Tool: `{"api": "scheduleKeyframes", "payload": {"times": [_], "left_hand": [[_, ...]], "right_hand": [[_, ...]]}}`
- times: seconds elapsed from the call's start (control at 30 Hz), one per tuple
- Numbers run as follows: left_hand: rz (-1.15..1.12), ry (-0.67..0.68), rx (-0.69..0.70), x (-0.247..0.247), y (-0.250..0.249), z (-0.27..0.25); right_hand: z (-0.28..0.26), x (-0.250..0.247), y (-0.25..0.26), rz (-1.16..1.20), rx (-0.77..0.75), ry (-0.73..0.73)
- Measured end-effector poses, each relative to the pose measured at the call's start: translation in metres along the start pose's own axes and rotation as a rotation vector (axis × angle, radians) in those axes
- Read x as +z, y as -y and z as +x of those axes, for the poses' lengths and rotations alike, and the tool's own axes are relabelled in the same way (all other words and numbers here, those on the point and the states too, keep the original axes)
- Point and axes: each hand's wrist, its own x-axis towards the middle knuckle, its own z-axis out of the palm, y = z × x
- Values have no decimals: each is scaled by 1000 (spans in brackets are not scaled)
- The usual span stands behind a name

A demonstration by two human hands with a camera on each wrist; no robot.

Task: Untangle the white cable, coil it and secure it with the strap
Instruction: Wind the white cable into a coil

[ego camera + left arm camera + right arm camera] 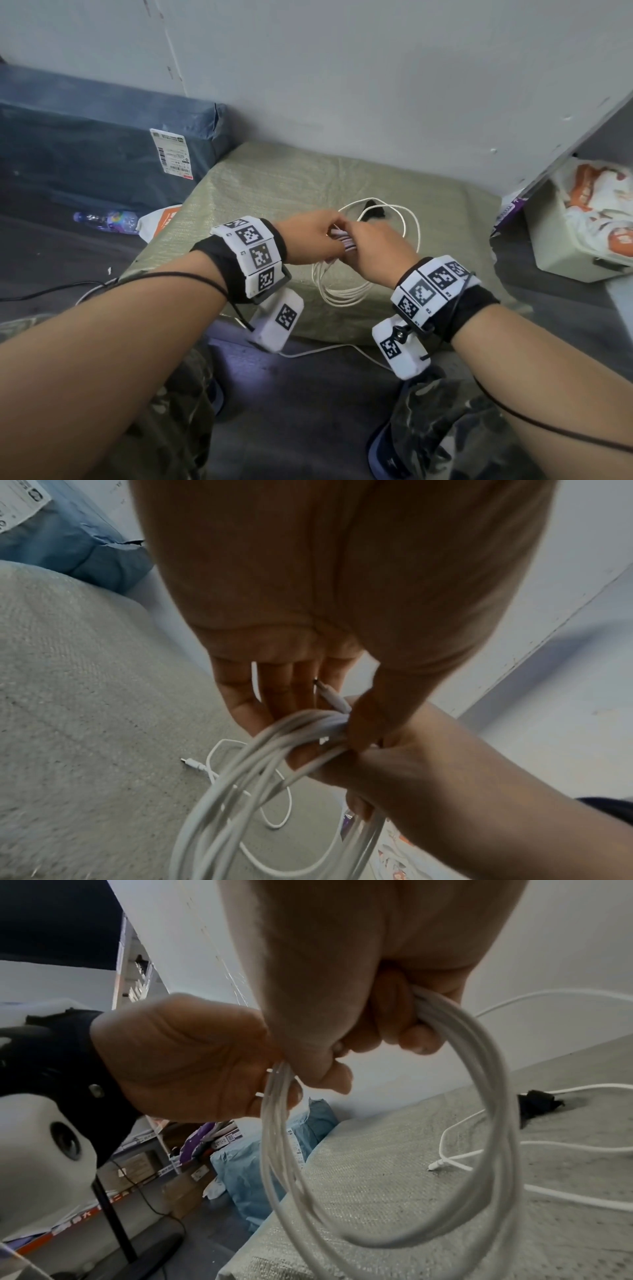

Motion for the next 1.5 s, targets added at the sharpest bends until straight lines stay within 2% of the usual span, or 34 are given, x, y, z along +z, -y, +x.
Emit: {"api": "scheduleKeyframes", "payload": {"times": [0.23, 0.3, 0.43, 0.57, 0.67, 0.77, 0.83, 0.93, 1.03, 1.1, 1.17, 1.23, 1.3, 1.33, 1.4, 1.5], "left_hand": [[133, -92, 11, -5, 8, 3], [139, -120, 26, -4, 8, 3], [69, -149, 16, -4, 11, 6], [-190, -164, -77, -6, 12, 10], [-184, -153, -87, -3, 14, 12], [-221, -142, -89, -4, 16, 13], [-244, -146, -98, -5, 16, 13], [-202, -170, -89, -4, 16, 16], [-317, -223, -98, -4, 15, 18], [-463, -245, -107, -6, 14, 17], [-610, -242, -110, -7, 15, 16], [-693, -243, -117, -9, 16, 14], [-737, -254, -127, -12, 15, 13], [-757, -255, -136, -14, 15, 13], [-756, -238, -154, -16, 16, 12], [-598, -172, -129, -19, 20, 9]], "right_hand": [[-3, -5, 8, 218, 85, -62], [-2, -5, 10, 196, 109, -31], [1, -4, 9, 99, 136, 38], [1, -4, 10, 184, 100, 57], [2, -6, 8, 235, 113, 105], [0, -9, 1, 128, 79, 151], [-2, -14, -3, 16, 81, 128], [-2, -20, -7, -105, 132, 57], [5, -16, -11, -198, 115, -71], [8, -15, -14, 4, 102, -103], [9, -16, -17, 364, 114, -84], [8, -18, -18, 720, 157, -40], [8, -16, -17, 920, 179, -25], [10, -16, -15, 914, 195, -32], [11, -15, -12, 707, 198, -56], [9, -16, -6, 445, 107, -69]]}}
